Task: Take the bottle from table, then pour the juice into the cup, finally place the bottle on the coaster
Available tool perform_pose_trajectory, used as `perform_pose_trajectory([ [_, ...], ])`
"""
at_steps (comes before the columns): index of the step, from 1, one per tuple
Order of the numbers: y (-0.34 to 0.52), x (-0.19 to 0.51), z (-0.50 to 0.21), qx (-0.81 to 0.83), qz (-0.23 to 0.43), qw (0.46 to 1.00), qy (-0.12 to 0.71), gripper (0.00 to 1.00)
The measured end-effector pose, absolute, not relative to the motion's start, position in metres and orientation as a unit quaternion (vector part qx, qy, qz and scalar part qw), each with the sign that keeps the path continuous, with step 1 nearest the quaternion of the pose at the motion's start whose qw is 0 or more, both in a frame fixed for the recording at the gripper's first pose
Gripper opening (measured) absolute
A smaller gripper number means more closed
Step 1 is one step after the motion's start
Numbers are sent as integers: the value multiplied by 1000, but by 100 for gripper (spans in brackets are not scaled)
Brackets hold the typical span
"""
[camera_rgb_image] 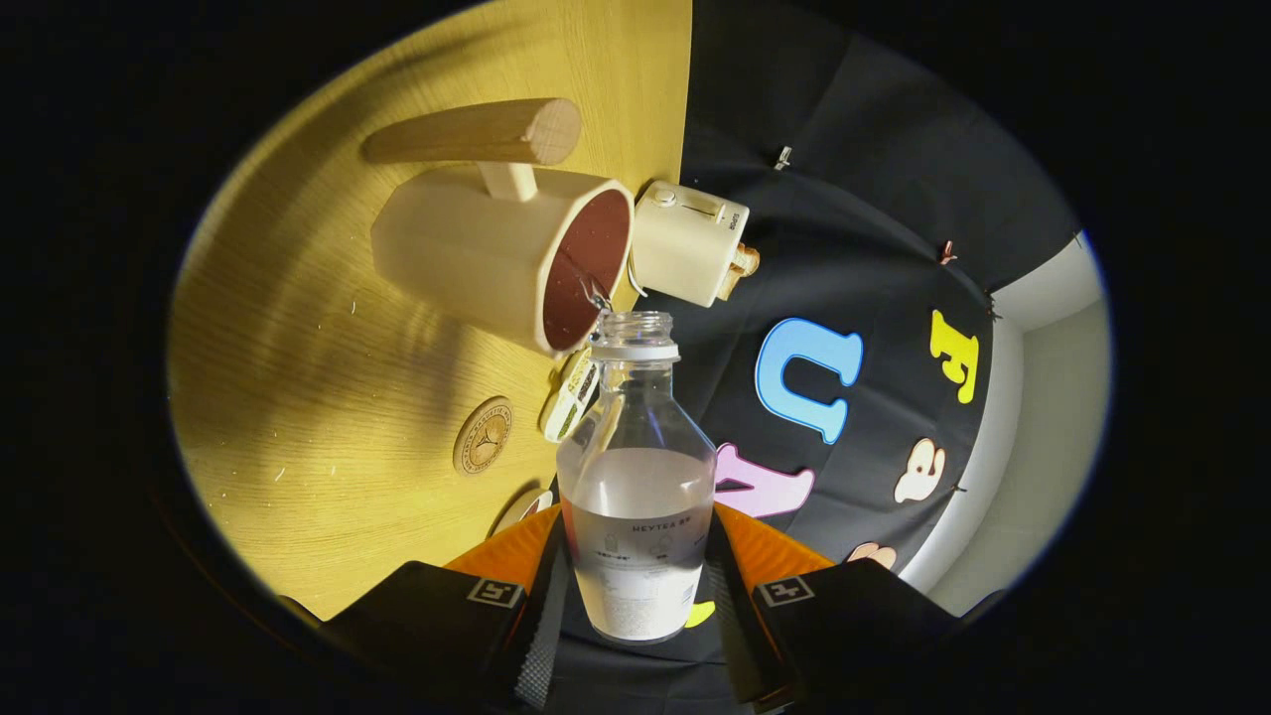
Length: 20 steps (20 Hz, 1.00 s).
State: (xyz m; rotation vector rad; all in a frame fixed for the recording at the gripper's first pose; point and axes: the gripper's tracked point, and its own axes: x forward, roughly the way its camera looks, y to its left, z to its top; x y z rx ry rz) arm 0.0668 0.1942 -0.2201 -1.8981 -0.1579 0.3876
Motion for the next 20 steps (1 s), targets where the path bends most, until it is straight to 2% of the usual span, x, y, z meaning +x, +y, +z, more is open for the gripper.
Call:
perform_pose_trajectory([
  [13, 198, 74, -213, -826, 174, 526, -103, 70],
  [20, 207, 71, -209, -842, 187, 486, -142, 70],
])
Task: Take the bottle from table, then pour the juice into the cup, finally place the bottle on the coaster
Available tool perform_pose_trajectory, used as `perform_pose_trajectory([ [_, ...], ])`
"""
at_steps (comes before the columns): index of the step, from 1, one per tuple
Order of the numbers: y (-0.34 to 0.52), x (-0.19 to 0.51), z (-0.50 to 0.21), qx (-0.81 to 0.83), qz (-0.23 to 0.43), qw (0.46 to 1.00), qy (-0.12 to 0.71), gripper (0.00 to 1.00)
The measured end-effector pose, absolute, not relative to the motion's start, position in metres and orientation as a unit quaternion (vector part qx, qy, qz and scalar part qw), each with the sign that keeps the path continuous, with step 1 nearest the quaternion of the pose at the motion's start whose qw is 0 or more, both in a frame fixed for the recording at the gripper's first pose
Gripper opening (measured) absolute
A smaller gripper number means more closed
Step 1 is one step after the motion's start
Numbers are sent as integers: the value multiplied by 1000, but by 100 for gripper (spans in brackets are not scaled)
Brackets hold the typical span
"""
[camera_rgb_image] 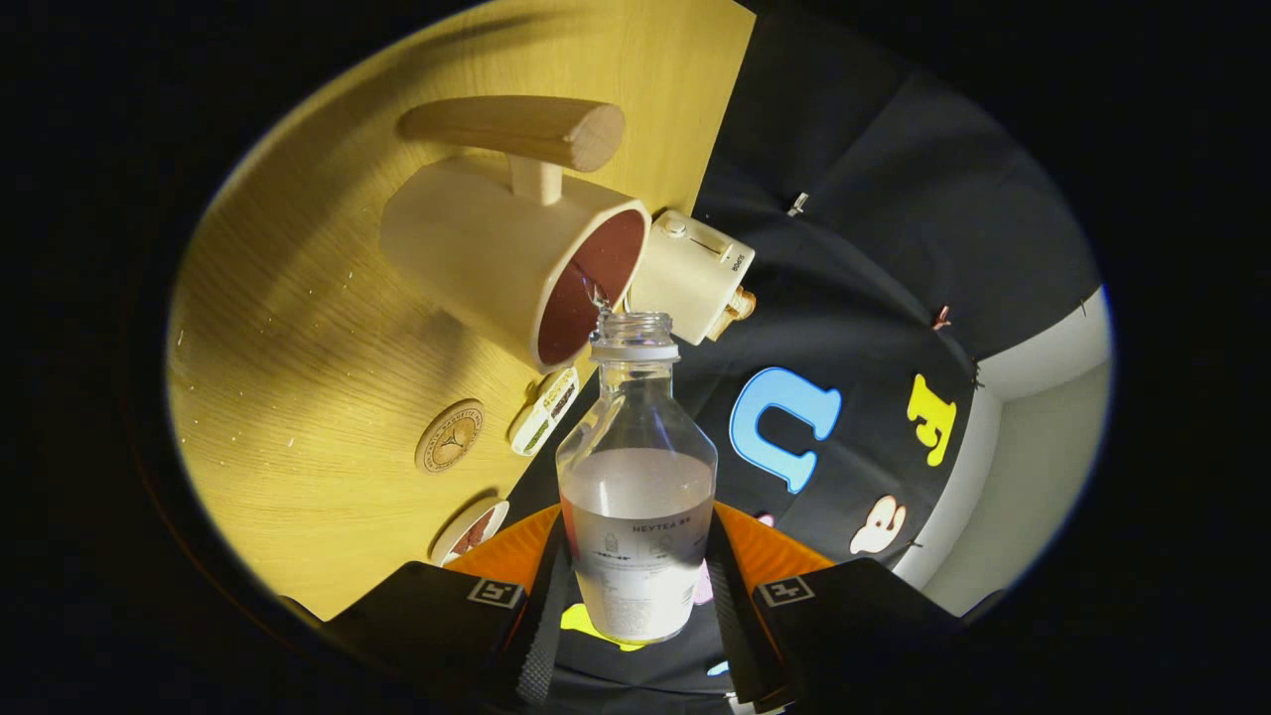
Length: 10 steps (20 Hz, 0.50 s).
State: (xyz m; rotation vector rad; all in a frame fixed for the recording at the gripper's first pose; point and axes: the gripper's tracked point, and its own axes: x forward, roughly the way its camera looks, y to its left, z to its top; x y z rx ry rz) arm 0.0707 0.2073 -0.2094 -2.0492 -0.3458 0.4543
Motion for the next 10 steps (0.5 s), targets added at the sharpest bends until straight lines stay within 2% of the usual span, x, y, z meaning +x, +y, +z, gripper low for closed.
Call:
perform_pose_trajectory([
  [10, 221, 82, -195, -867, 186, 424, -186, 70],
])
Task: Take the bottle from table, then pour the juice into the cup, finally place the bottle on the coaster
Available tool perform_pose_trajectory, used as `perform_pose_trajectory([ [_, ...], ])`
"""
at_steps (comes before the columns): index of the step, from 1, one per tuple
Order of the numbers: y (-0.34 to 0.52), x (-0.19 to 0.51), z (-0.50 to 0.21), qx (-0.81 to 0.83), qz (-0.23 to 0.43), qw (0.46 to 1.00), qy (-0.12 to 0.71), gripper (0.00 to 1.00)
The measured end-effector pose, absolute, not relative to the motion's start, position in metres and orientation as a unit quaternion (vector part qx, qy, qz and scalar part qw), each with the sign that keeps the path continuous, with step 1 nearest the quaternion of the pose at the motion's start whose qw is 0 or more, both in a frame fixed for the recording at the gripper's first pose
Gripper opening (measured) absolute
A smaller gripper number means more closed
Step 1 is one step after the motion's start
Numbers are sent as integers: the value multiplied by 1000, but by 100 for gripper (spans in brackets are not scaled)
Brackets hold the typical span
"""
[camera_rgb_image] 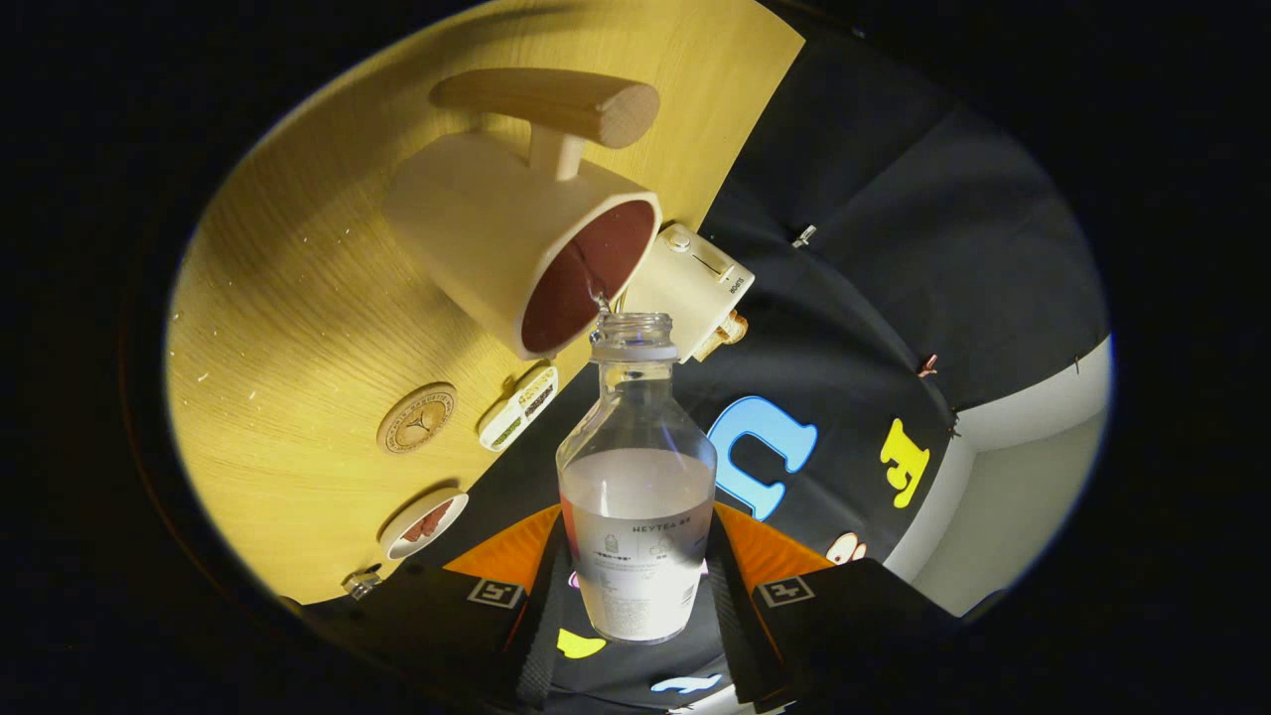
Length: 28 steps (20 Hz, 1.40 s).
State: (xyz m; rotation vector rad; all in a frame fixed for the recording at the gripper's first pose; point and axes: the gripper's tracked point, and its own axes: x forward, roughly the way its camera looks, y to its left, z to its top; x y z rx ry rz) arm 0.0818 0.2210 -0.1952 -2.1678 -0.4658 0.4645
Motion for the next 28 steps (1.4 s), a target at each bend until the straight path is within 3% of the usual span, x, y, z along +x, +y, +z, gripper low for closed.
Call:
perform_pose_trajectory([
  [4, 228, 81, -193, -874, 192, 391, -214, 70],
  [18, 233, 75, -197, -872, 204, 387, -221, 70],
  [28, 227, 78, -201, -860, 211, 424, -190, 70],
])
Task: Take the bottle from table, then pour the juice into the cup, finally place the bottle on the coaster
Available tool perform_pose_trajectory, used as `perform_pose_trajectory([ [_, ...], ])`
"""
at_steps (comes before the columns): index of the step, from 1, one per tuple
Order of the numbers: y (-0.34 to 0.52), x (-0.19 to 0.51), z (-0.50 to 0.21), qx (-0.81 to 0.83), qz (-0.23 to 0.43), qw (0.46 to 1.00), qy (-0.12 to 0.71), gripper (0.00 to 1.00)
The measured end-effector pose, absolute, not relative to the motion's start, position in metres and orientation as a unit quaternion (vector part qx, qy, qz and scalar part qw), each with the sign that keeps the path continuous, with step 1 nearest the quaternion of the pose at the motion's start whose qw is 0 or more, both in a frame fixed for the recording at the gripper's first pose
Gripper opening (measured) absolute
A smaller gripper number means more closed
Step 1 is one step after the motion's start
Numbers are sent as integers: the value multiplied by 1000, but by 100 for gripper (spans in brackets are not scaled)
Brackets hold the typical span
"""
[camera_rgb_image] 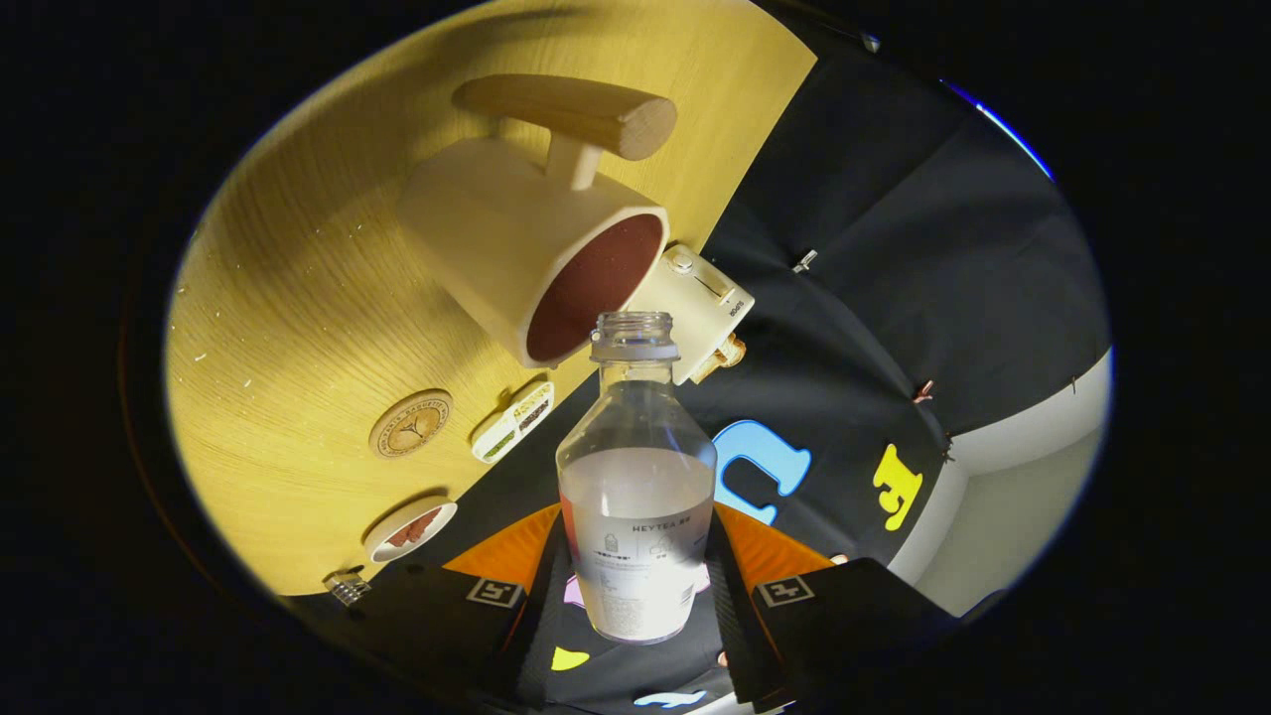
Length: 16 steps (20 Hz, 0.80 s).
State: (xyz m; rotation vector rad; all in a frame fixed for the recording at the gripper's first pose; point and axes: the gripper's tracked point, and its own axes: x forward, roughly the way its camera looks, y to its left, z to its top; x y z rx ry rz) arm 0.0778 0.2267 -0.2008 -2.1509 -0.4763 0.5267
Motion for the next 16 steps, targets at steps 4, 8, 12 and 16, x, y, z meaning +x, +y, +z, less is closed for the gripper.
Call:
perform_pose_trajectory([
  [4, 212, 80, -208, -834, 214, 490, -137, 70],
  [8, 197, 77, -223, -776, 228, 586, -48, 71],
  [12, 200, 69, -216, -724, 215, 654, -30, 71],
  [16, 200, 61, -222, -646, 231, 727, 9, 71],
])
